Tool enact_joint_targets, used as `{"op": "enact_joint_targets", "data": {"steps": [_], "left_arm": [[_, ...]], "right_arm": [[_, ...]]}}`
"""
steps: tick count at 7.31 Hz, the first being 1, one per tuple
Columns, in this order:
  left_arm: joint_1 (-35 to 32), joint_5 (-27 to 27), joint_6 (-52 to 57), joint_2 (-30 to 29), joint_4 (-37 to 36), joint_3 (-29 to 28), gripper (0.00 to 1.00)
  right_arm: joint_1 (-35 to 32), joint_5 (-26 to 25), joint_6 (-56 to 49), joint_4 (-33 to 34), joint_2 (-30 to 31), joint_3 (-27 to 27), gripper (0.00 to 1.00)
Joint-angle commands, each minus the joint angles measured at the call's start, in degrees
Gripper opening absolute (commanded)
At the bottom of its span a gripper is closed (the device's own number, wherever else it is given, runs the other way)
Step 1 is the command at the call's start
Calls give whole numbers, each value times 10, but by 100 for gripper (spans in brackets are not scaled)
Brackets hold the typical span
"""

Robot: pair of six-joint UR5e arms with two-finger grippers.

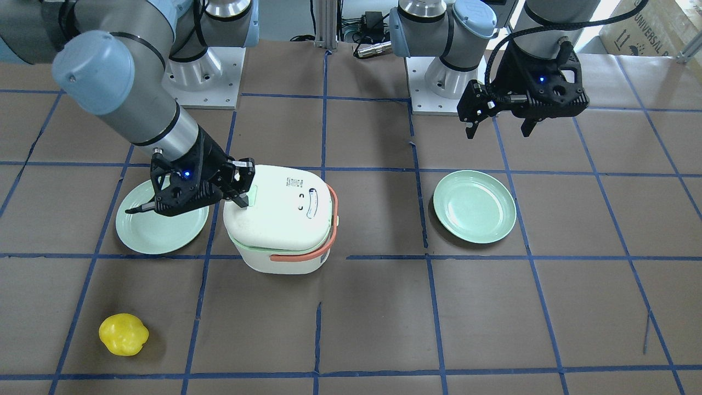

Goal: Press rice cooker button
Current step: 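Lift the right gripper up and away from the opened lid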

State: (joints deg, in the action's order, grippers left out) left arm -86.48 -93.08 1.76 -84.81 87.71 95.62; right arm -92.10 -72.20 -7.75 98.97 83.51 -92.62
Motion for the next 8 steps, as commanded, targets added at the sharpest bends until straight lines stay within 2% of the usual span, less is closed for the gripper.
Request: {"op": "enact_joint_targets", "data": {"steps": [1,4,6,8], "left_arm": [[0,0,0,0,0,0,100],[0,0,0,0,1,0,100],[0,0,0,0,1,0,100],[0,0,0,0,1,0,100]], "right_arm": [[0,-56,7,-26,11,45,99],[12,-137,13,-29,13,74,100],[24,-144,49,-48,13,95,100],[26,-166,53,-48,5,90,99]]}}
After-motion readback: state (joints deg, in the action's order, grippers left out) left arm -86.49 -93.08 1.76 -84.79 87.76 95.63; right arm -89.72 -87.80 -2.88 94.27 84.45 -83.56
